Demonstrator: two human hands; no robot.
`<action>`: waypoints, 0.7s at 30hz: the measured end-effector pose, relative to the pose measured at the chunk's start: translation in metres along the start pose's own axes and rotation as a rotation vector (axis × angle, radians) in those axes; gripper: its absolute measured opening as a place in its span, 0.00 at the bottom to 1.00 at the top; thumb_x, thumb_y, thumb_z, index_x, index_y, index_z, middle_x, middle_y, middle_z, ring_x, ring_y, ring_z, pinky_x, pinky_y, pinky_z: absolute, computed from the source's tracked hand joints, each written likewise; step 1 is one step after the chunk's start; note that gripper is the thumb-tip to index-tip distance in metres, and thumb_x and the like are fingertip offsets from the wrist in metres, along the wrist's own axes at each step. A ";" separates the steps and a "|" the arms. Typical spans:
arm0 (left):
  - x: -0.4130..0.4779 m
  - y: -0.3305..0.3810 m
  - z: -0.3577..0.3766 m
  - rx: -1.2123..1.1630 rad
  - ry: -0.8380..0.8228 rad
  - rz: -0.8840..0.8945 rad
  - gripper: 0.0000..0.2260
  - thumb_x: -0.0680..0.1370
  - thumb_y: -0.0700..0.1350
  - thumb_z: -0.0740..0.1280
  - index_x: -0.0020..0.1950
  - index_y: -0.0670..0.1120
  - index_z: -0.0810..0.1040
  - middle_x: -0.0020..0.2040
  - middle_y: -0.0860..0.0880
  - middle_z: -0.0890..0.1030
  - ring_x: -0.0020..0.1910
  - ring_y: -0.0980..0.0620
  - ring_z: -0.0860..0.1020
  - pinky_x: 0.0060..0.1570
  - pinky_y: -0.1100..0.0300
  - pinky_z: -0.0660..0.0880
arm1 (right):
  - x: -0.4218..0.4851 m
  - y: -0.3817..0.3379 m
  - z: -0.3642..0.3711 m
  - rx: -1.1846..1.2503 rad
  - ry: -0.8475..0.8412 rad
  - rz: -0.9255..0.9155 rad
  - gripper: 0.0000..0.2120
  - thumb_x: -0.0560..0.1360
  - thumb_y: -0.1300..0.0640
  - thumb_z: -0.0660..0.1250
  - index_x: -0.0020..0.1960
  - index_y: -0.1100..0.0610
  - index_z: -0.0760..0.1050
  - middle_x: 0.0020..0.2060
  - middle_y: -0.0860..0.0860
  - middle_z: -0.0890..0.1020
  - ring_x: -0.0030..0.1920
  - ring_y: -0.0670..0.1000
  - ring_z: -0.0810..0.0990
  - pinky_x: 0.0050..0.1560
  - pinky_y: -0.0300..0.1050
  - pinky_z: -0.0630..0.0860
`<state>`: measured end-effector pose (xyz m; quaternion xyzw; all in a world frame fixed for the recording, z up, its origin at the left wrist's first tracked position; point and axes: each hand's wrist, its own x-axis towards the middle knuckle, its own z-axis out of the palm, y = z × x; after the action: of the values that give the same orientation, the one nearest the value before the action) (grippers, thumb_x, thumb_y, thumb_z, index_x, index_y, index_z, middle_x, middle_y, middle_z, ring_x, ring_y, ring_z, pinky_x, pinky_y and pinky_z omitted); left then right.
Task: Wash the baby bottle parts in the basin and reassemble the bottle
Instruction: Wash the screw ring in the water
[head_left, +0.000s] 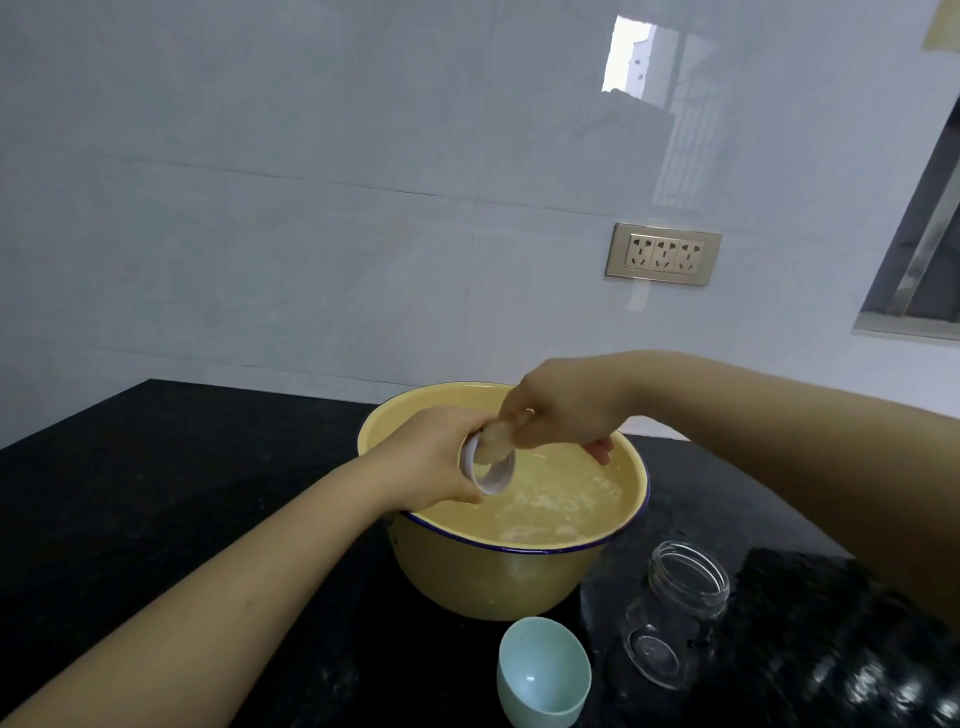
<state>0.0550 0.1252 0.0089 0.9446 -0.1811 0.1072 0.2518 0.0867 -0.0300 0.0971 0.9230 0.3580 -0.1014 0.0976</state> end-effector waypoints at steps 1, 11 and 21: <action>0.000 -0.001 0.000 -0.022 0.000 0.000 0.20 0.67 0.42 0.75 0.56 0.53 0.76 0.49 0.56 0.79 0.48 0.54 0.76 0.48 0.57 0.76 | 0.000 0.004 0.001 0.040 0.004 0.005 0.11 0.78 0.52 0.56 0.52 0.55 0.75 0.30 0.55 0.79 0.20 0.47 0.76 0.34 0.40 0.71; -0.003 -0.006 0.002 -0.096 0.074 -0.024 0.30 0.68 0.45 0.76 0.68 0.53 0.71 0.61 0.58 0.76 0.60 0.59 0.73 0.59 0.65 0.71 | 0.000 0.033 0.025 0.506 0.013 0.093 0.10 0.79 0.57 0.58 0.54 0.56 0.78 0.25 0.51 0.63 0.18 0.49 0.72 0.24 0.38 0.72; -0.001 -0.007 0.004 0.014 0.112 -0.041 0.33 0.70 0.49 0.75 0.72 0.51 0.66 0.69 0.55 0.72 0.66 0.56 0.69 0.61 0.67 0.64 | -0.009 0.024 0.048 0.361 -0.045 0.050 0.13 0.80 0.53 0.55 0.55 0.55 0.76 0.16 0.45 0.68 0.19 0.48 0.75 0.43 0.47 0.79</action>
<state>0.0571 0.1292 0.0017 0.9425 -0.1464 0.1559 0.2569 0.0906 -0.0654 0.0559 0.9317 0.3086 -0.1822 -0.0594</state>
